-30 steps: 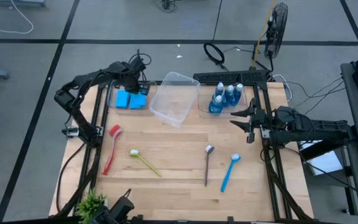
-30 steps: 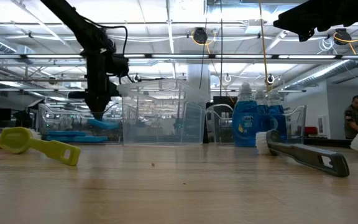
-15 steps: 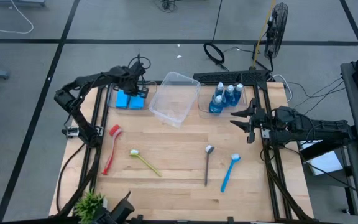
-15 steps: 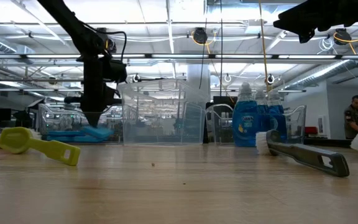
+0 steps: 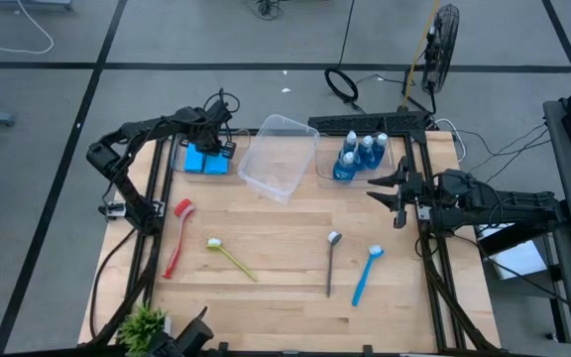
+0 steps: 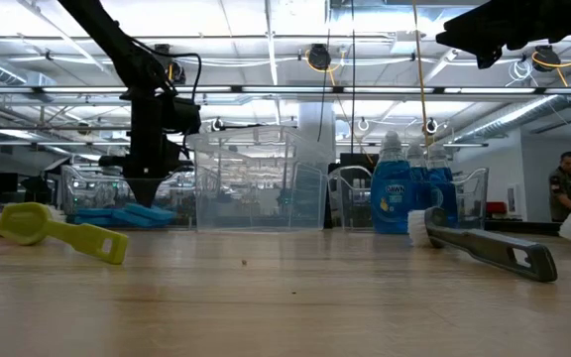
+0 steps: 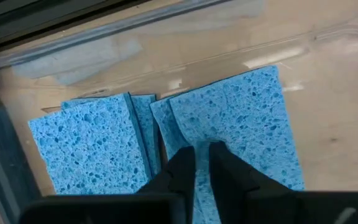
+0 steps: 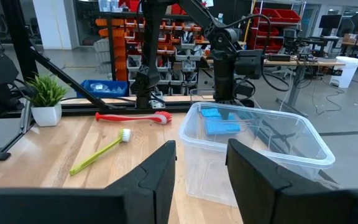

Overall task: Pick & Place Kitchen Sink Supplies
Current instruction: Put the blue sponge into the left transparent bin, then put the red dish brush into the middle transparent bin

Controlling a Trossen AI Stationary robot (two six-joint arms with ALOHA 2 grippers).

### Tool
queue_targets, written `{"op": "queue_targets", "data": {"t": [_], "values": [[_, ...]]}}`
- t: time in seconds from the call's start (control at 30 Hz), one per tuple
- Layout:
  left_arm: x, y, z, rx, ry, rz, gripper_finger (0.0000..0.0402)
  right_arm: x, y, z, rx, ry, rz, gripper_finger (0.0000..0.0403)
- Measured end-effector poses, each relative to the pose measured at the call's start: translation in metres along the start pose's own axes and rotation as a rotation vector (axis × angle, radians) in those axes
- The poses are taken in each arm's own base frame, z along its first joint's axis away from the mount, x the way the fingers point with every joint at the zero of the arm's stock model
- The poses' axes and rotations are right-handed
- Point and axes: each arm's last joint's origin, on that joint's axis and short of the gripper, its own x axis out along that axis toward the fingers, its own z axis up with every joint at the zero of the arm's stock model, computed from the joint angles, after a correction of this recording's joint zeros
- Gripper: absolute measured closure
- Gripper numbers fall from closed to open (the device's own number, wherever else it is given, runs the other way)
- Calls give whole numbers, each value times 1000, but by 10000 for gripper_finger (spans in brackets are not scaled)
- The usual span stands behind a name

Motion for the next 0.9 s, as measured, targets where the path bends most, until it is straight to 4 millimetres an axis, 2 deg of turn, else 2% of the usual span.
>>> {"op": "queue_targets", "data": {"t": [0.23,0.47,0.6,0.73,0.9], "values": [[-16,1,-2,4,-46,-35,281,0,0,0,0,0,0,273],[-63,8,-13,-1,-185,-91,205,0,0,0,0,0,0,273],[-99,9,-30,-15,-279,-184,176,0,0,0,0,0,0,273],[-131,5,-52,1,-353,-316,164,0,0,0,0,0,0,273],[-159,-9,-86,59,-359,-465,163,0,0,0,0,0,4,273]]}}
